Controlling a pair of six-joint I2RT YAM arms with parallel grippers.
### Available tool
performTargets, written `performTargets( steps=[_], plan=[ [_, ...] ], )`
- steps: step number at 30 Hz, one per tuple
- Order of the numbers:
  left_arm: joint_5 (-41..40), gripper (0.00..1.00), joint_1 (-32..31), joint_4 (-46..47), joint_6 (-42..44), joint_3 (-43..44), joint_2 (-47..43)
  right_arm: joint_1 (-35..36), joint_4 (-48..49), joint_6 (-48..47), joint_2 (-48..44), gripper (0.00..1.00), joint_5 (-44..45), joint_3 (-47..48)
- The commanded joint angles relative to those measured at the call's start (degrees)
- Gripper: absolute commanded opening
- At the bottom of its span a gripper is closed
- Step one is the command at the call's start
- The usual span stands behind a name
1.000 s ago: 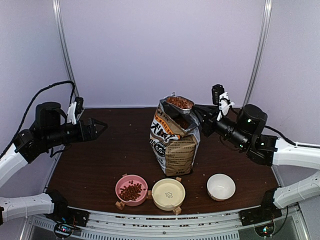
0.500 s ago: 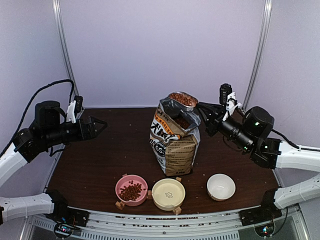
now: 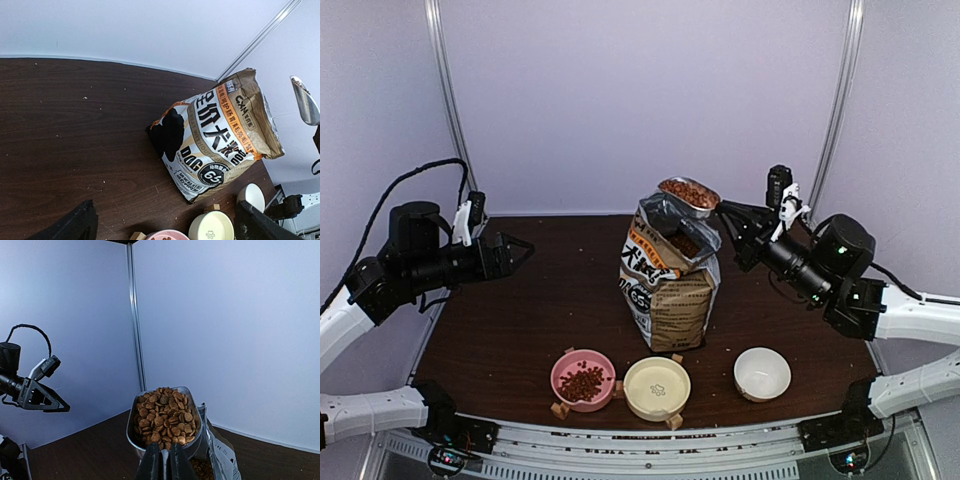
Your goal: Serve the pet food
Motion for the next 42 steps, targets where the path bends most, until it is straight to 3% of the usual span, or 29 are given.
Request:
performTargets(
  steps=[1, 9, 21, 42],
  plan=[
    [-0.04, 0.98, 0.3, 2.35, -0.28, 1.33, -0.27, 1.72, -0.81, -1.15, -3.11, 0.0, -1.08, 0.89],
    [0.66, 0.98, 0.31, 3.69, -0.26, 1.37, 1.23, 10.14, -6.14, -2.56, -4.33, 0.0, -2.4, 1.78],
    [0.25, 0.98, 0.31, 3.66, 0.33, 1.16, 1.59, 23.0, -2.31, -2.54, -1.77, 0.0, 1.17, -2.58],
    [-2.98, 0.98, 0.31, 0.6, 1.19, 0.74, -1.19, 29.63, -5.95, 0.8, -8.85, 0.0, 8.01, -15.93]
  ],
)
